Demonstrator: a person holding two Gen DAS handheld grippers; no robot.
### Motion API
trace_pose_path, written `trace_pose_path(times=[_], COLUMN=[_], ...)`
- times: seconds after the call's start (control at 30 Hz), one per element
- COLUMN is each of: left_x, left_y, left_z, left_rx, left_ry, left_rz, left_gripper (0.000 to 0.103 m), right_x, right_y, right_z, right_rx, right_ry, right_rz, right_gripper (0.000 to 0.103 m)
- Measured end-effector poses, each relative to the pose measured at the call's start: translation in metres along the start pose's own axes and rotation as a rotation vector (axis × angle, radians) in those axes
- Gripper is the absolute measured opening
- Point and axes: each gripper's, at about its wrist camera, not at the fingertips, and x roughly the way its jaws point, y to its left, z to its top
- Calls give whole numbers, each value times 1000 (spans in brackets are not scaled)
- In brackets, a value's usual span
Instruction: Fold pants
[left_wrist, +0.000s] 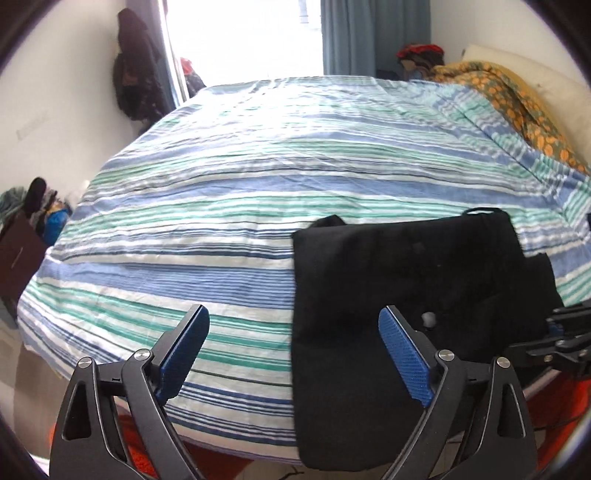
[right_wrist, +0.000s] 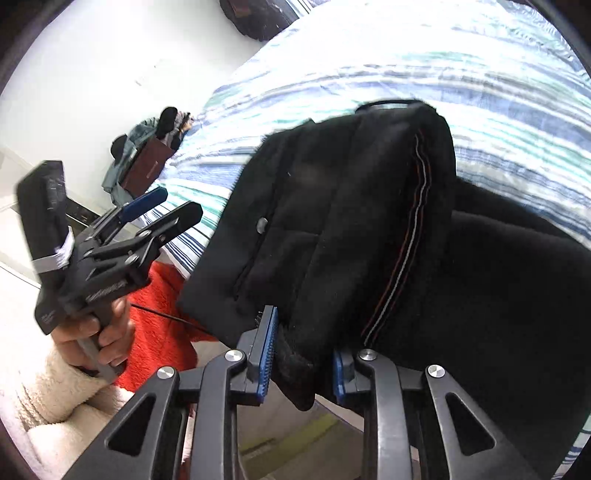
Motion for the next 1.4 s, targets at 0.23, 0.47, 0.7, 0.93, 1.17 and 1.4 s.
trace_pose_path(times=[0.23, 0.47, 0.7, 0.93, 1.17, 1.4], left_x=[32, 37, 43, 46, 49, 48], left_y=[50, 73, 64, 57, 56, 52], left_z=[-35, -42, -43, -43, -45, -45], left_rx=[-163, -252, -221, -196, -198, -180], left_ry=[103, 121, 130, 139, 152, 148], left_rz=[76, 75, 68, 68, 75, 81], left_gripper=[94, 94, 94, 94, 94, 94], right_x=[-59, -97, -115, -122, -146, -150], right_y=[-14, -45, -67, -78, -88, -105], right_z=[4, -12, -26, -24, -35, -46], right_rx=[143, 224, 304, 344, 323, 346], right_ry=[-166, -191, -208, -218, -244, -235], right_rz=[204, 229, 150, 95, 94, 90], right_gripper=[21, 19, 19, 18, 18, 18])
